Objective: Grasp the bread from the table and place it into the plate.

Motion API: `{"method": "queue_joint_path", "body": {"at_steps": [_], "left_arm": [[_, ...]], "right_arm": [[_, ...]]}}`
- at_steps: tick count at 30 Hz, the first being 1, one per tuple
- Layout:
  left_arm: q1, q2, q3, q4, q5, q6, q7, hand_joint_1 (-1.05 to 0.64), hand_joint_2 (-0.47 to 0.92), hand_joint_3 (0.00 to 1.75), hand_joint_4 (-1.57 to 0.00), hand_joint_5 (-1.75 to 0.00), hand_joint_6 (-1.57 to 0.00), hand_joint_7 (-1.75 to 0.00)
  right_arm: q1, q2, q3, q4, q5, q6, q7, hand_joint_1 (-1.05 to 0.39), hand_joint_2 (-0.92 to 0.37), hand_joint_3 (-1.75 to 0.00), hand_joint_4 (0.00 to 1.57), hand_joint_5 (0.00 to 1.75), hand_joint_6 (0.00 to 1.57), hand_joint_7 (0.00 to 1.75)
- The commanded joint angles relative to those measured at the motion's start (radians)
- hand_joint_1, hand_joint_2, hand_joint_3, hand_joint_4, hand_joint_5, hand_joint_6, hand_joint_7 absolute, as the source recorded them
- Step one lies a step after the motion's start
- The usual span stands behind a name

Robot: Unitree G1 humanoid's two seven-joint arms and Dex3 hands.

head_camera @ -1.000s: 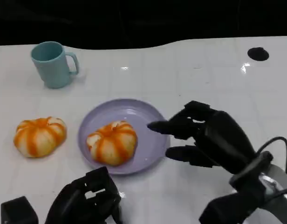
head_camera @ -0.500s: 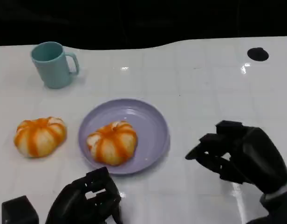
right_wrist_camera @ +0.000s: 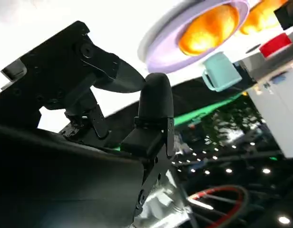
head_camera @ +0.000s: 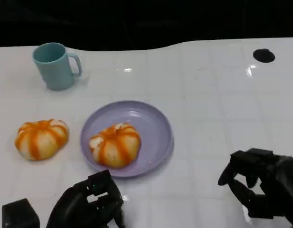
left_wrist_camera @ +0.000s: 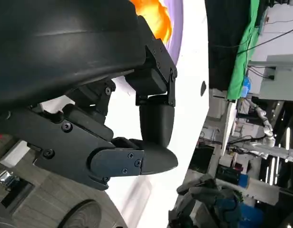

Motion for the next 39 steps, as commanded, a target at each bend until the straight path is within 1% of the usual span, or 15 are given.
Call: {"method": "queue_joint_path", "body": {"at_steps": [1,5,7,13,16,21,24,39], "left_arm": [[-0.008,0.015,0.011,0.010,-0.003,0.002,0.002,-0.59,0.73,0.59,-0.77,-1.75,-0.71,-1.48],[-0.010,0.014,0.010,0.012,-0.003,-0.004,-0.002,-0.59,0.73,0.60,-0.78,-1.75,-0.71,-1.48],[-0.010,0.015,0.009,0.011,-0.003,-0.002,-0.001,-0.59,0.73,0.60,-0.78,-1.75,-0.71,-1.48],[-0.003,0.017,0.005,-0.006,0.000,0.010,0.005,-0.60,0.72,0.59,-0.77,-1.75,-0.71,-1.48],[-0.003,0.016,0.005,-0.009,-0.001,0.015,0.006,-0.60,0.72,0.59,-0.77,-1.75,-0.72,-1.48],[-0.005,0.017,0.009,-0.004,-0.001,0.010,0.003,-0.60,0.73,0.58,-0.77,-1.75,-0.72,-1.47],[-0.011,0.018,0.011,0.006,-0.001,0.005,0.001,-0.59,0.74,0.57,-0.77,-1.75,-0.72,-1.47],[-0.019,0.019,0.011,0.021,-0.001,-0.008,-0.003,-0.59,0.74,0.56,-0.77,-1.75,-0.71,-1.47]], "right_arm": [[0.043,0.015,-0.021,-0.013,0.053,0.018,0.029,-0.20,-0.47,-1.14,0.86,1.75,0.65,1.51],[0.059,0.032,-0.023,0.012,0.113,-0.002,0.056,-0.19,-0.46,-1.13,0.85,1.75,0.65,1.48],[0.060,0.043,-0.024,0.035,0.147,-0.026,0.066,-0.19,-0.45,-1.14,0.83,1.75,0.66,1.46],[0.038,0.072,-0.028,0.116,0.232,-0.085,0.104,-0.19,-0.45,-1.13,0.83,1.75,0.68,1.41],[0.024,0.076,-0.031,0.150,0.248,-0.105,0.124,-0.19,-0.45,-1.13,0.83,1.75,0.68,1.40],[0.011,0.082,-0.035,0.180,0.243,-0.113,0.135,-0.20,-0.44,-1.12,0.83,1.75,0.67,1.40],[0.003,0.089,-0.039,0.192,0.229,-0.120,0.126,-0.21,-0.45,-1.13,0.83,1.75,0.67,1.41],[-0.003,0.101,-0.056,0.202,0.197,-0.132,0.123,-0.22,-0.45,-1.13,0.84,1.75,0.68,1.40]]}}
